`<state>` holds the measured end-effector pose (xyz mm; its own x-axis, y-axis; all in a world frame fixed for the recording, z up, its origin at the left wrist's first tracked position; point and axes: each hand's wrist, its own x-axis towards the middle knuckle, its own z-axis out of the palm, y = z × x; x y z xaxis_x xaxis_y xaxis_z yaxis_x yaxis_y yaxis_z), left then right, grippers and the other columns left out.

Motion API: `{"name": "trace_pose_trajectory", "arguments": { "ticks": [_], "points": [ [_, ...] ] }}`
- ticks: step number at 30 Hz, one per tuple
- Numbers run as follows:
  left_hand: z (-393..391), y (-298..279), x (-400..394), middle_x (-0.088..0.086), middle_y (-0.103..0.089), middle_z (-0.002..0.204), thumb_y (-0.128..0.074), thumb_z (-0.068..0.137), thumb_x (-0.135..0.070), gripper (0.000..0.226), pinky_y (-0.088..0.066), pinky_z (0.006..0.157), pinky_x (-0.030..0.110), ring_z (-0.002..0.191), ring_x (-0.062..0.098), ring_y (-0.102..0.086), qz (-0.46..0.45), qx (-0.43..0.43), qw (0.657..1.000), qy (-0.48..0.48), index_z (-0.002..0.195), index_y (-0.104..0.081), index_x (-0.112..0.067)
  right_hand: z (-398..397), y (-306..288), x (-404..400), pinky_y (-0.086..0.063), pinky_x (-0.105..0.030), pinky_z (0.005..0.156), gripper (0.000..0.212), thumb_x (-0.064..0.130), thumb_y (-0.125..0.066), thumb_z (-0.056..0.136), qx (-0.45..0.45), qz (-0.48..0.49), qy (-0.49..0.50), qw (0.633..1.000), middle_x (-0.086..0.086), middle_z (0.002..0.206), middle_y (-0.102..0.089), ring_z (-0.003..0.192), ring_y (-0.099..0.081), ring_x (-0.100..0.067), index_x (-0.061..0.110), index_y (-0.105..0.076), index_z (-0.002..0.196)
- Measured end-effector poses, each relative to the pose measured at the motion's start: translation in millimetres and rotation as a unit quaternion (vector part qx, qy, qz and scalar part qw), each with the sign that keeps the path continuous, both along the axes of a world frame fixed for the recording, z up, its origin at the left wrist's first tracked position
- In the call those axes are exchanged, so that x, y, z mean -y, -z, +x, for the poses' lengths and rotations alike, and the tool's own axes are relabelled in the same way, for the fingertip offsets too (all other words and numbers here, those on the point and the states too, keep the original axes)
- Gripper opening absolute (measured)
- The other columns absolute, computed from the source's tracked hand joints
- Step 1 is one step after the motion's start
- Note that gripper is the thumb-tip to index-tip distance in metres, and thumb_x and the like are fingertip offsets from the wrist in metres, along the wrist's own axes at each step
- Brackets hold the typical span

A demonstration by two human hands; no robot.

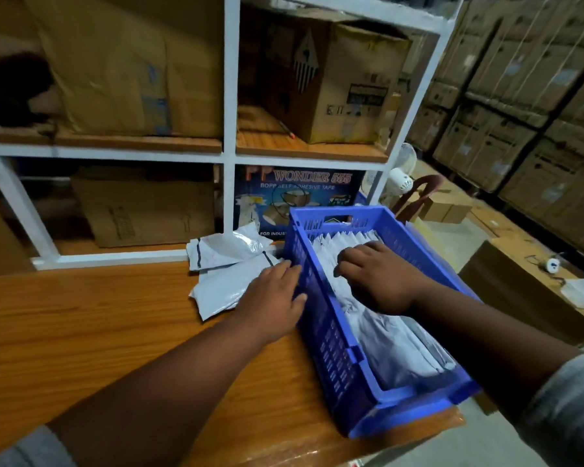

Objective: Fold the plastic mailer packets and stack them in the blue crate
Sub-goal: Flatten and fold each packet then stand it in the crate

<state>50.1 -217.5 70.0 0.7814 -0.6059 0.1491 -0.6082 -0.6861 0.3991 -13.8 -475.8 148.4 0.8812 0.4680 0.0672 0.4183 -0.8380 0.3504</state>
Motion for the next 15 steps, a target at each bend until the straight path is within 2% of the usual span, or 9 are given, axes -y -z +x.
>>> {"name": "trace_pose_trajectory", "arguments": {
  "ticks": [3, 6, 8, 10, 12, 15],
  "points": [
    [33.6, 0.5, -35.5, 0.002, -0.05, 0.154, -0.059, 0.103, -0.049, 0.051, -0.049, 0.11, 0.044, 0.138, 0.026, -0.048, 0.04, 0.02, 0.998, -0.035, 0.148, -0.053, -0.025, 26.0, -7.9, -36.7, -0.047, -0.046, 0.091, 0.026, 0.032, -0.057, 0.095, 0.017, 0.005, -0.042, 0.999, -0.005, 0.127, -0.057, 0.107, -0.058, -0.031, 0.023, -0.061, 0.12],
    [62.3, 21.0, -78.3, 0.004, -0.053, 0.144, -0.071, 0.091, -0.056, 0.061, -0.052, 0.101, 0.045, 0.128, 0.029, -0.052, 0.124, 0.008, 0.99, -0.061, 0.141, -0.054, -0.026, 54.8, -2.8, -79.5, -0.048, -0.044, 0.091, 0.024, 0.04, -0.058, 0.097, -0.012, 0.005, -0.064, 0.998, -0.004, 0.128, -0.056, 0.109, -0.058, -0.029, 0.026, -0.062, 0.116],
    [74.2, 43.4, -103.7, 0.006, -0.05, 0.144, -0.074, 0.086, -0.059, 0.069, -0.051, 0.1, 0.045, 0.128, 0.031, -0.05, 0.185, -0.003, 0.981, -0.06, 0.142, -0.05, -0.027, 75.3, 9.0, -110.4, -0.049, -0.044, 0.097, 0.032, 0.045, -0.061, 0.097, -0.054, -0.002, -0.058, 0.997, -0.002, 0.134, -0.055, 0.117, -0.056, -0.027, 0.03, -0.062, 0.125],
    [82.0, 65.8, -122.6, 0.006, -0.048, 0.142, -0.075, 0.087, -0.052, 0.065, -0.048, 0.098, 0.045, 0.126, 0.031, -0.049, 0.213, -0.008, 0.976, -0.054, 0.141, -0.047, -0.028, 94.2, 27.4, -140.2, -0.048, -0.045, 0.104, 0.045, 0.05, -0.061, 0.097, -0.107, -0.01, -0.017, 0.994, -0.004, 0.142, -0.053, 0.127, -0.052, -0.027, 0.031, -0.059, 0.138],
    [89.1, 84.1, -135.7, 0.005, -0.05, 0.139, -0.073, 0.09, -0.037, 0.056, -0.048, 0.094, 0.044, 0.122, 0.029, -0.05, 0.209, 0.003, 0.977, -0.045, 0.139, -0.047, -0.027, 109.8, 51.3, -163.9, -0.047, -0.046, 0.107, 0.057, 0.053, -0.062, 0.096, -0.155, 0.003, 0.039, 0.987, -0.007, 0.148, -0.048, 0.132, -0.05, -0.031, 0.03, -0.052, 0.147],
    [101.3, 105.9, -151.2, 0.003, -0.059, 0.133, -0.065, 0.093, -0.03, 0.034, -0.048, 0.094, 0.043, 0.119, 0.028, -0.055, 0.16, 0.05, 0.986, -0.024, 0.126, -0.057, -0.025, 121.5, 88.6, -183.8, -0.047, -0.045, 0.109, 0.068, 0.053, -0.064, 0.096, -0.204, 0.085, 0.126, 0.967, -0.006, 0.162, -0.037, 0.142, -0.046, -0.031, 0.03, -0.041, 0.157]
  ]
}}
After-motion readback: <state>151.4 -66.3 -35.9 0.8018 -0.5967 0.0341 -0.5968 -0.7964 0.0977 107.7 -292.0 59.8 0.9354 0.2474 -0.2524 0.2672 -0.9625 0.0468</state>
